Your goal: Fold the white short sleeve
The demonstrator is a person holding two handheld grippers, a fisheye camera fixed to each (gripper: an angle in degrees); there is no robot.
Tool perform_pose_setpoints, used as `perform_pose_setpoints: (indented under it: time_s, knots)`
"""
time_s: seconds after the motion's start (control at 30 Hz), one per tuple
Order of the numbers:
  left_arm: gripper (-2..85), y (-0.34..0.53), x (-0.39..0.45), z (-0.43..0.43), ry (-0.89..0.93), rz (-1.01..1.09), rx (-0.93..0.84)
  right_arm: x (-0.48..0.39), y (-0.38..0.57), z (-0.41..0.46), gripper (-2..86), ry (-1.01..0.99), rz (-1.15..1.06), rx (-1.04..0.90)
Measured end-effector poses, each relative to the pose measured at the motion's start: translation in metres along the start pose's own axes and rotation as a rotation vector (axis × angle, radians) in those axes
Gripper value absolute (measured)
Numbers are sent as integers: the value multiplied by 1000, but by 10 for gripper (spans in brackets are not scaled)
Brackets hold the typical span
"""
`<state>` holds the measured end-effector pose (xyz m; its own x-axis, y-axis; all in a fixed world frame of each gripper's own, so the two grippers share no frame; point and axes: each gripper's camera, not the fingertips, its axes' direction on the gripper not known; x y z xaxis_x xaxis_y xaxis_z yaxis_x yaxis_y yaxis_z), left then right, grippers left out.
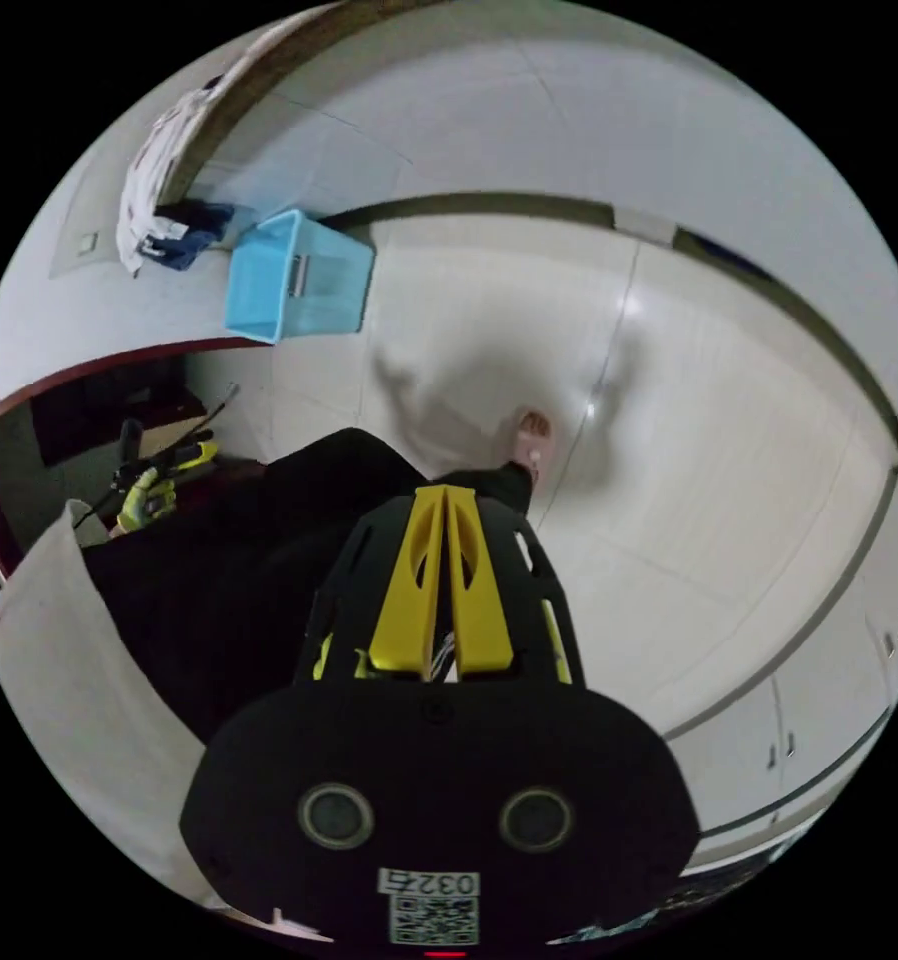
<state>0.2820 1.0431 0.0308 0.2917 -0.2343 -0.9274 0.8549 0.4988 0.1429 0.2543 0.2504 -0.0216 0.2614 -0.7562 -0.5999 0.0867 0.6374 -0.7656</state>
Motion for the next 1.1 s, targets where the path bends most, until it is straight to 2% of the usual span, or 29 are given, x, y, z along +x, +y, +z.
perform_pose_setpoints:
  time_s: [0.1, 0.23, 0.33, 0.43, 0.57, 0.63, 0.77, 0.87, 0.97, 1.1]
  knots:
    - [-9, -68, 22, 3, 44, 134, 76, -36, -57, -65, -8, 33, -137, 105]
    - [-9, -155, 33, 8, 83, 312, 122, -77, -125, -148, 13, -70, -216, 303]
    - [-9, -222, 38, 2, 123, 437, 157, -90, -163, -191, 48, -163, -195, 409]
    - [-10, -296, 51, 4, 183, 550, 139, -98, -191, -221, 59, -174, -138, 468]
    - [-6, -386, 90, 26, 90, 733, 98, -100, -219, -251, 65, -136, -32, 476]
    - [6, -424, 103, 44, 41, 772, 104, -98, -228, -259, 66, -100, 9, 461]
    - [17, -500, 113, 110, 18, 777, 5, -84, -229, -274, 72, -122, 83, 440]
    - [20, -525, 105, 159, -61, 773, -20, -73, -225, -285, 73, -141, 94, 432]
    - [20, -544, 88, 202, -61, 728, -47, -62, -224, -296, 75, -200, 82, 416]
    - [18, -561, 71, 231, -98, 673, 23, -54, -226, -310, 76, -232, 40, 377]
